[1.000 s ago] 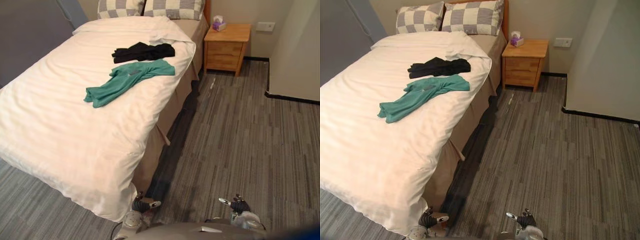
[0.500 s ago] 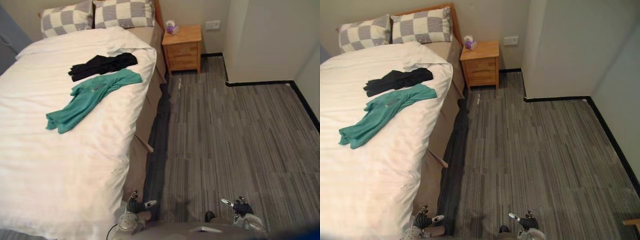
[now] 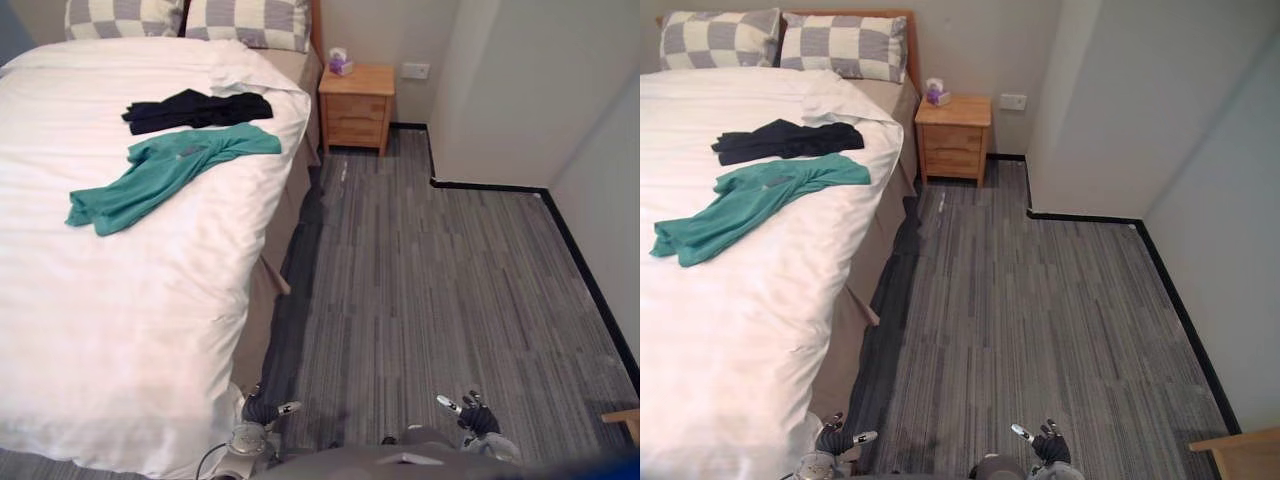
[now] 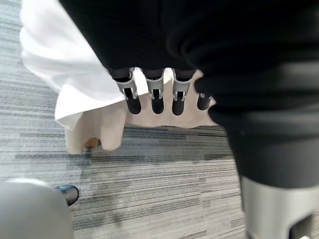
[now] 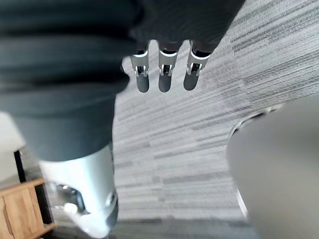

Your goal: Tidy the bed and pick cloth on bed and put in laundry

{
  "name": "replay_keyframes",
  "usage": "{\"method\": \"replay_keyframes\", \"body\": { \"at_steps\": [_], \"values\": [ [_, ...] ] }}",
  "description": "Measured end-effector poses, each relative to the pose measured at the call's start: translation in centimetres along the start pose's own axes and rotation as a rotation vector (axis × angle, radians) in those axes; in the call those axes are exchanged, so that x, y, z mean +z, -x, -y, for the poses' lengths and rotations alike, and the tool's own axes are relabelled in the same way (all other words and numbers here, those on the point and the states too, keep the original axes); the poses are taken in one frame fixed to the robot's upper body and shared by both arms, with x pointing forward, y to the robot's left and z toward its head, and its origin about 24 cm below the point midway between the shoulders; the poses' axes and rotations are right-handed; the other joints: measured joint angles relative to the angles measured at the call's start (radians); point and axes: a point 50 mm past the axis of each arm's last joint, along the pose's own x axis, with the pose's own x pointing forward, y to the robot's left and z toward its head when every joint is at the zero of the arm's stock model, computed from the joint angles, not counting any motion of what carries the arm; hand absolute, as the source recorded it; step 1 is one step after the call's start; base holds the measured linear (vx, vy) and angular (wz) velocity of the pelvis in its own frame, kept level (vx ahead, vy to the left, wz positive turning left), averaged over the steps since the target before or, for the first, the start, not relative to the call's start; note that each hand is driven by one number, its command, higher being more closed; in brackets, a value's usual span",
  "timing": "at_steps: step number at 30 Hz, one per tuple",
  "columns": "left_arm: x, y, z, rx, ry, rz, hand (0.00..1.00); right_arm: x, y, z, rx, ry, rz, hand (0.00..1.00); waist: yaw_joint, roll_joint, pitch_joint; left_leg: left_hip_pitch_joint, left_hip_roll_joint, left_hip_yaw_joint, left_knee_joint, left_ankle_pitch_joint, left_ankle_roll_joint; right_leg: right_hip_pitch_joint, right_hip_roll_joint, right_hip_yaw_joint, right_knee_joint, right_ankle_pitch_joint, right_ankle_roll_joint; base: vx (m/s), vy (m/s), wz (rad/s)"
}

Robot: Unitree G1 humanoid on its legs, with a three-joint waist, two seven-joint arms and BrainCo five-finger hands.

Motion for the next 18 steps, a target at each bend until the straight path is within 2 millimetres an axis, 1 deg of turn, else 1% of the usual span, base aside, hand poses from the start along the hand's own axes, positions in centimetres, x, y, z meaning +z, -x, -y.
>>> {"method": "replay_keyframes", "body": {
  "at_steps": [2, 3, 6, 8, 11, 12, 18],
  "values": [
    [-0.11, 0.09, 0.46, -0.007, 0.03, -0.016, 0.0, -0.09, 0.05, 0.47, -0.011, 0.005, -0.01, 0.0, 0.004, 0.009, -0.006, 0.004, 0.012, -0.001, -0.005, 0.006, -0.009, 0.037, 0.023, 0.002, -0.079, 0.046, -0.012, 0.06, -0.039, -0.07],
    [-0.13, 0.09, 0.48, -0.007, 0.038, -0.019, 0.0, -0.24, 0.07, 0.49, -0.011, 0.004, -0.02, 0.0, 0.005, 0.009, -0.006, 0.014, 0.014, -0.002, -0.01, 0.009, -0.011, 0.046, 0.027, 0.003, -0.09, 0.057, -0.019, 0.06, -0.035, 0.03],
    [-0.19, 0.1, 0.46, -0.011, 0.058, -0.022, 0.0, -0.49, 0.16, 0.54, -0.005, 0.003, -0.03, 0.0, 0.017, 0.004, -0.01, 0.032, 0.015, -0.004, -0.031, 0.02, -0.016, 0.062, 0.035, 0.011, -0.113, 0.064, -0.024, 0.03, -0.01, -0.02],
    [-0.08, 0.08, 0.5, -0.024, 0.069, -0.013, 0.0, -0.53, 0.16, 0.43, 0.005, 0.001, -0.032, 0.0, 0.025, 0.009, -0.013, 0.036, 0.012, -0.003, -0.048, 0.027, -0.016, 0.073, 0.036, 0.013, -0.145, 0.083, -0.024, 0.04, 0.028, -0.04],
    [0.03, 0.02, 0.43, -0.038, 0.075, -0.012, 0.0, -0.76, 0.2, 0.46, 0.004, 0.001, -0.051, 0.0, 0.03, -0.003, -0.008, 0.059, 0.003, -0.009, -0.072, 0.036, -0.013, 0.11, 0.033, 0.008, -0.193, 0.106, -0.02, 0.03, 0.037, 0.05],
    [-0.11, -0.15, 0.18, -0.028, 0.086, -0.051, 0.0, -0.95, 0.13, 0.13, 0.03, 0.005, -0.085, 0.0, 0.026, -0.033, 0.007, 0.099, -0.043, -0.055, -0.137, 0.066, 0.011, 0.141, -0.006, -0.032, -0.229, 0.131, 0.006, 0.01, 0.018, 0.05],
    [-0.12, -0.15, 0.19, -0.031, 0.088, -0.051, 0.0, -0.93, 0.13, 0.14, 0.032, 0.003, -0.083, 0.0, 0.021, -0.032, 0.008, 0.099, -0.043, -0.055, -0.136, 0.066, 0.011, 0.141, -0.006, -0.032, -0.228, 0.131, 0.007, 0.0, 0.0, 0.0]
  ]
}}
